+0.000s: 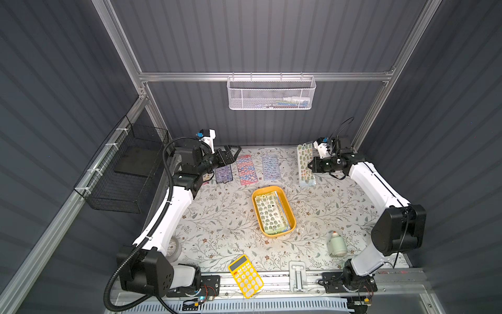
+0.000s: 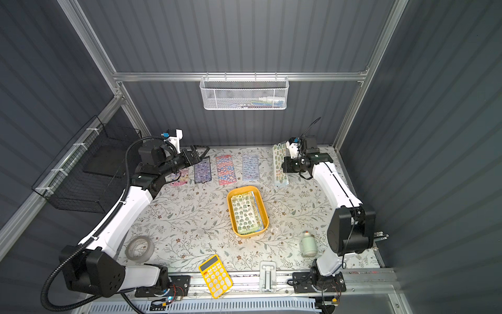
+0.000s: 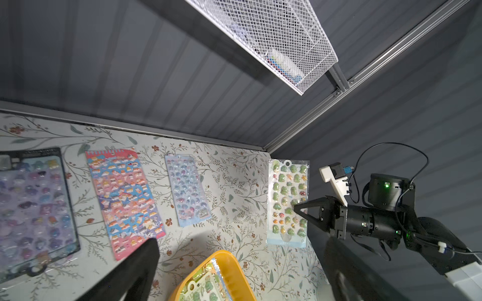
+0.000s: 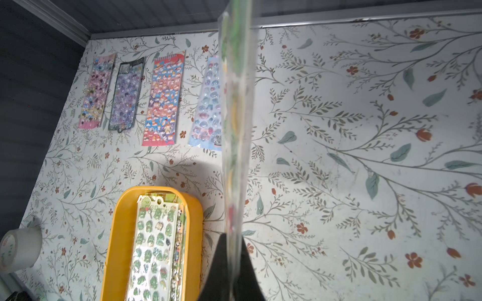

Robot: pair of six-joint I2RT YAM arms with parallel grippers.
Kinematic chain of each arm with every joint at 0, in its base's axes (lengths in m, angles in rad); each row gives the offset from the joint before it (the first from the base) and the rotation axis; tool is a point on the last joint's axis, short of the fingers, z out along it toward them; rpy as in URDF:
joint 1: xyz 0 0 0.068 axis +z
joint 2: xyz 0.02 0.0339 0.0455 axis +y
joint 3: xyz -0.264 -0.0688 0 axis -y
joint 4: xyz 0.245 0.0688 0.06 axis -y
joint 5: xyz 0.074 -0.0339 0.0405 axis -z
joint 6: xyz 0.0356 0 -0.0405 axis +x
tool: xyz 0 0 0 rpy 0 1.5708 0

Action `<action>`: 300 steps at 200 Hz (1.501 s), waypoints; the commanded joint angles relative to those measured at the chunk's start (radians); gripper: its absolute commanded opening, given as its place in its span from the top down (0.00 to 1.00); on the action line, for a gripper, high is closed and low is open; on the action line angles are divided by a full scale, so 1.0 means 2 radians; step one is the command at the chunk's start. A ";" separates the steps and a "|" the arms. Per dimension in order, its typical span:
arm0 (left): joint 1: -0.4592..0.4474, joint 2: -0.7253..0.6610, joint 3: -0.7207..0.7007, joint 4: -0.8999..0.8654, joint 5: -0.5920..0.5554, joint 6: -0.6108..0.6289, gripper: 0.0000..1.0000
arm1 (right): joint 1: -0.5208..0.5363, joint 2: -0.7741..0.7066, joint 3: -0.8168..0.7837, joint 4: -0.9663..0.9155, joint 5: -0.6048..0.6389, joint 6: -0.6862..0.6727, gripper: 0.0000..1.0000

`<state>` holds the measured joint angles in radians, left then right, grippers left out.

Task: Take the stickers out of the storage box
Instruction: Place the sticker at the center of the board.

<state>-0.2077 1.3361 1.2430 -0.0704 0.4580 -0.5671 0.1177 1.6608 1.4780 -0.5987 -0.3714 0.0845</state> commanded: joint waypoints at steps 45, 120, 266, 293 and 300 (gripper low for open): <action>0.003 0.039 0.033 -0.051 0.017 0.029 0.00 | -0.019 0.066 0.045 -0.019 -0.026 -0.016 1.00; 0.004 0.053 0.038 -0.042 0.043 0.027 0.02 | -0.019 0.152 0.101 -0.041 -0.069 -0.024 1.00; 0.004 0.122 0.056 -0.077 0.062 0.021 0.21 | -0.019 0.312 0.253 -0.088 -0.067 0.014 1.00; 0.004 0.125 0.057 -0.079 0.062 0.019 0.21 | -0.019 0.350 0.295 -0.120 -0.047 0.002 1.00; 0.004 0.124 0.057 -0.081 0.061 0.019 0.21 | -0.019 0.358 0.302 -0.124 -0.043 0.000 1.00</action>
<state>-0.2077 1.5780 1.3281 -0.2241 0.5617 -0.5262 0.0811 2.3264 2.0266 -0.7589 -0.5007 0.1165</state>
